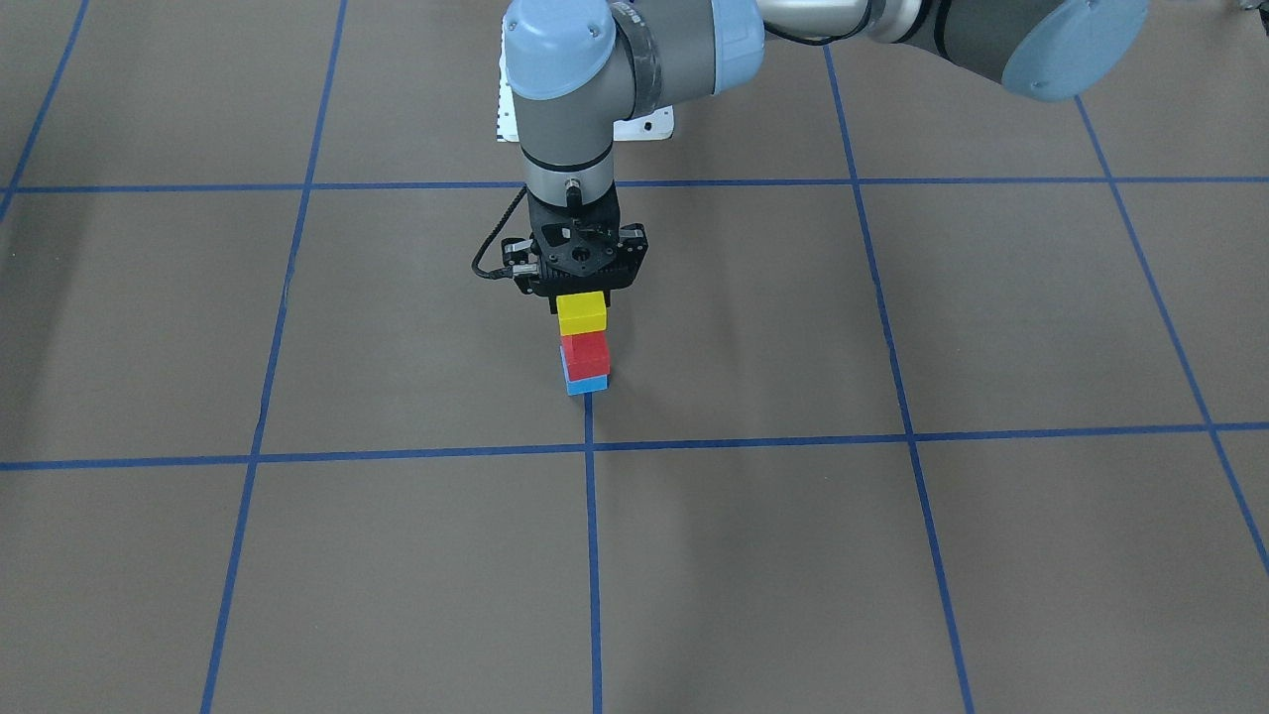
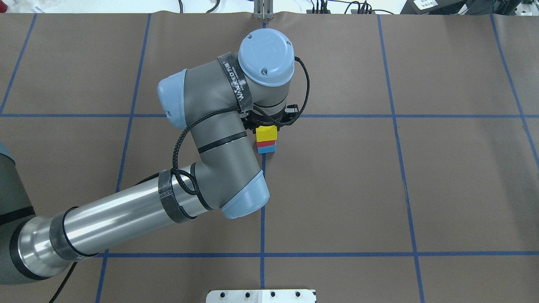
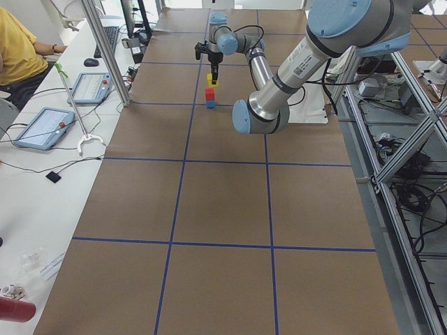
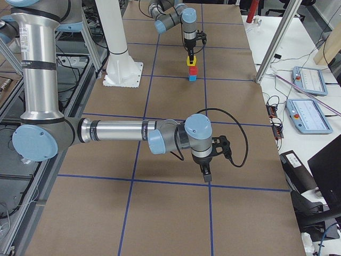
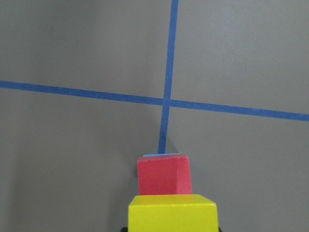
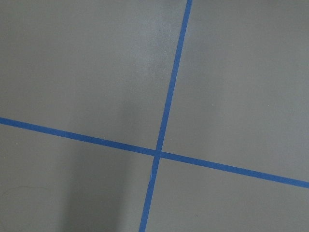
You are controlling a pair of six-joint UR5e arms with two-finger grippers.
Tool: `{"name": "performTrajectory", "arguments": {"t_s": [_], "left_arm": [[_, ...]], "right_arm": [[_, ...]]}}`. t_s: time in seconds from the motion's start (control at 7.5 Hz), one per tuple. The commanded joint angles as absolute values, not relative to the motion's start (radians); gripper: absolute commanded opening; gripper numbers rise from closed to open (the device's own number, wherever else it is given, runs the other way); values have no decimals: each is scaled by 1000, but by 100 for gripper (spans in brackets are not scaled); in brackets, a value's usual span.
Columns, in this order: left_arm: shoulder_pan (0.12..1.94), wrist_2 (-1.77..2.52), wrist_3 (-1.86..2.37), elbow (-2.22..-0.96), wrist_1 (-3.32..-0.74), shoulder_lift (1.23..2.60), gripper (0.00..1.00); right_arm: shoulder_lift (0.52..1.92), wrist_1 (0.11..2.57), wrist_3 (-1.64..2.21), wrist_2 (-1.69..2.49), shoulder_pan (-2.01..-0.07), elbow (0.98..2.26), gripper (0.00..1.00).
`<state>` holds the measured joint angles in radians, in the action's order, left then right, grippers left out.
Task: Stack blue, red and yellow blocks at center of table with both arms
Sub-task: 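Lower the yellow cube onto the red cube and open the left gripper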
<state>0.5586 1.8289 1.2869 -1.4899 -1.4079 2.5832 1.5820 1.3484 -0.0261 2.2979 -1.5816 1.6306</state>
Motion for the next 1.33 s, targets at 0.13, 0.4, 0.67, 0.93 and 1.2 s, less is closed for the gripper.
{"name": "performTrajectory", "arguments": {"t_s": [0.13, 0.4, 0.67, 0.93, 1.2], "left_arm": [[558, 1821, 1284, -1447, -1447, 2585, 0], [558, 1821, 1284, -1445, -1445, 2585, 8], [558, 1821, 1284, -1437, -1447, 2583, 24], [558, 1821, 1284, -1431, -1453, 2583, 45], [560, 1821, 1282, -1428, -1454, 2583, 69]], "right_arm": [[1580, 1348, -26, 2298, -1582, 1631, 100], [1580, 1348, -28, 2298, -1582, 1631, 100], [1580, 1348, -26, 2298, -1582, 1631, 100], [1578, 1348, -28, 2298, -1582, 1631, 100], [1578, 1348, -26, 2298, -1582, 1631, 100]]}}
